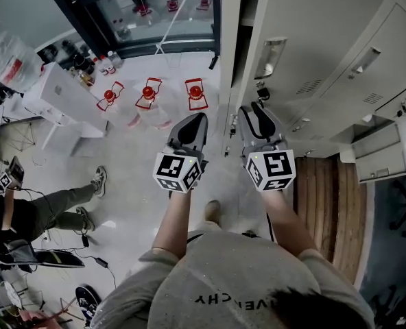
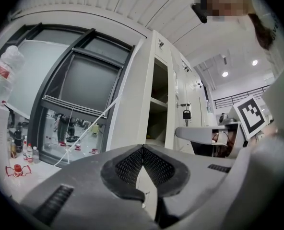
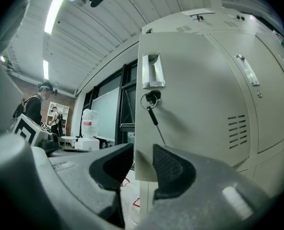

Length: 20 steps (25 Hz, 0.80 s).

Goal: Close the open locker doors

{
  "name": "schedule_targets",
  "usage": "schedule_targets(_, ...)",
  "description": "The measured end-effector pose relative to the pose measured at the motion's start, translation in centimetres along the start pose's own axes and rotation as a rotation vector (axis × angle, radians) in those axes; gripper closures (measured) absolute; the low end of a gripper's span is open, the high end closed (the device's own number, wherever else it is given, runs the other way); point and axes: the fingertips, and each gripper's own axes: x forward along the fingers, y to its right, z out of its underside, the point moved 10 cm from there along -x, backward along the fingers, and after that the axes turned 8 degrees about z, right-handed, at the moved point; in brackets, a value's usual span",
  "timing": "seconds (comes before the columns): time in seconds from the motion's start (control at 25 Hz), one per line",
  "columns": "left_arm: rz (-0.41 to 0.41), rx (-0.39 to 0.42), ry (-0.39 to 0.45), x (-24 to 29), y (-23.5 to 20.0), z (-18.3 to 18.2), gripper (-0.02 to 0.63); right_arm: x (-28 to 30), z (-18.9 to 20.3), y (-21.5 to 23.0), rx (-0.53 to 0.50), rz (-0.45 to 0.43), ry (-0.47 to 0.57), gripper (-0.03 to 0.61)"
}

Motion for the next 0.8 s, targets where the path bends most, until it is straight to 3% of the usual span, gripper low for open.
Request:
schedule_targets(0.52, 0.095, -0.005, -0.012, 3.0, -1.7, -0.1, 0.615, 4.1, 0.2, 0.4, 0.02, 0.026, -0.008, 0.462)
schedule_targets(0.8, 0.099, -0.009, -0.011, 3.3, -2.8, -0.1, 0.615, 5.7, 0.3, 0.7, 0.034, 0.036, -0.014, 0.462)
